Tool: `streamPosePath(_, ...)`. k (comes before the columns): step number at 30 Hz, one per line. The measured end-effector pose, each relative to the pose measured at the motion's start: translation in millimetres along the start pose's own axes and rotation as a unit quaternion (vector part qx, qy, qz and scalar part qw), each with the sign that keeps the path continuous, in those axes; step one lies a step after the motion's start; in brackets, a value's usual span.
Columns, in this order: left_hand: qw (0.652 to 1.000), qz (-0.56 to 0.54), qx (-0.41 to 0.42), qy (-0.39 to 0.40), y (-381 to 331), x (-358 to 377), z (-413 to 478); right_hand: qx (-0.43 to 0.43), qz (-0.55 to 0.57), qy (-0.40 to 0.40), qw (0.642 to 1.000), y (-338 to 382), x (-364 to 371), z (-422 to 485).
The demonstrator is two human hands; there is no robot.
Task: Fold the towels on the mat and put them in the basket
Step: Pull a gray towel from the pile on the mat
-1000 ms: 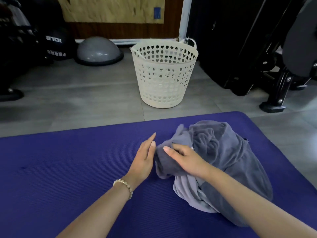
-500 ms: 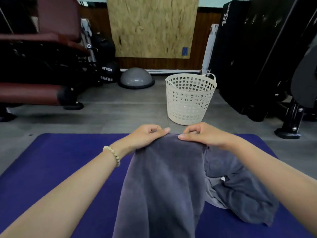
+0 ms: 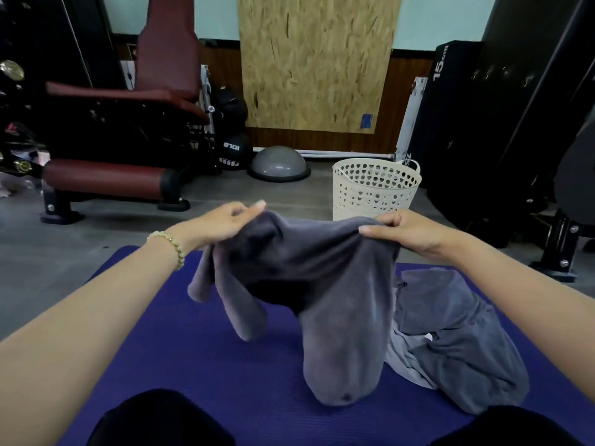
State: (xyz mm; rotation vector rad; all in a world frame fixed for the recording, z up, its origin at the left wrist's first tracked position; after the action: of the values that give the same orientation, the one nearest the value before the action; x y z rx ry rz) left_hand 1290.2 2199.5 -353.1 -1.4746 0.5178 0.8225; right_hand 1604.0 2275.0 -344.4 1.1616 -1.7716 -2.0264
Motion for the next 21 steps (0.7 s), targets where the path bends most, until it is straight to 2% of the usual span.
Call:
streamPosePath(1, 0.997, 0.025, -0.005, 0.071, -4.2, 5.8, -6.0, -0.014, 0.018, -0.004, 1.000, 9.5, 6.8, 3.2)
streamPosePath(3, 0.982, -0.013, -0.001, 0.191, -16.0, 21.9, -17.2, -0.022, 0.047, -0.010, 0.999, 27.7, 21.0, 8.7)
streamPosePath(5, 0.967, -0.130, -0.008, 0.217, -26.1, 32.9, -25.7, -0.017, 0.043, -0.020, 0.999, 38.6, 28.0, 13.5)
streamPosePath(7, 0.952, -0.252, -0.018, 0.175, -26.6, 34.4, -26.0, -0.009, 0.029, -0.015, 0.999, 39.0, 30.2, 12.9)
streamPosePath(9, 0.939, -0.328, -0.027, 0.101, -23.8, 29.0, -23.6, 0.017, -0.006, 0.017, 1.000, 34.4, 33.4, 6.9)
streamPosePath(13, 0.949, -0.314, -0.017, -0.030, -18.8, 11.2, -12.4, 0.124, -0.085, 0.123, 0.981, 15.7, 44.3, -5.9)
streamPosePath(16, 0.942, -0.324, -0.035, -0.074, -7.3, -1.0, -3.4, 0.158, -0.141, 0.131, 0.969, -8.9, 37.4, -5.5)
streamPosePath(21, 0.914, -0.351, -0.131, -0.156, 46.6, -1.9, 18.5, 0.219, -0.072, 0.141, 0.963, -57.8, 18.2, 6.4)
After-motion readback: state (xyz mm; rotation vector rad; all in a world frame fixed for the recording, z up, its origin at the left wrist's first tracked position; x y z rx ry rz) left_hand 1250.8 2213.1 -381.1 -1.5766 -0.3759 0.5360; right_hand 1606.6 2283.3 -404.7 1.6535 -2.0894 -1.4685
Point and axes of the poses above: each hand's wrist, its own z-axis towards the middle knuckle, its own x-axis out of the palm, y = z × x, the point moved 1 cm from there along z, towards the middle knuckle, and after that the axes turned 1 degree about z, right-handed, at the moved point
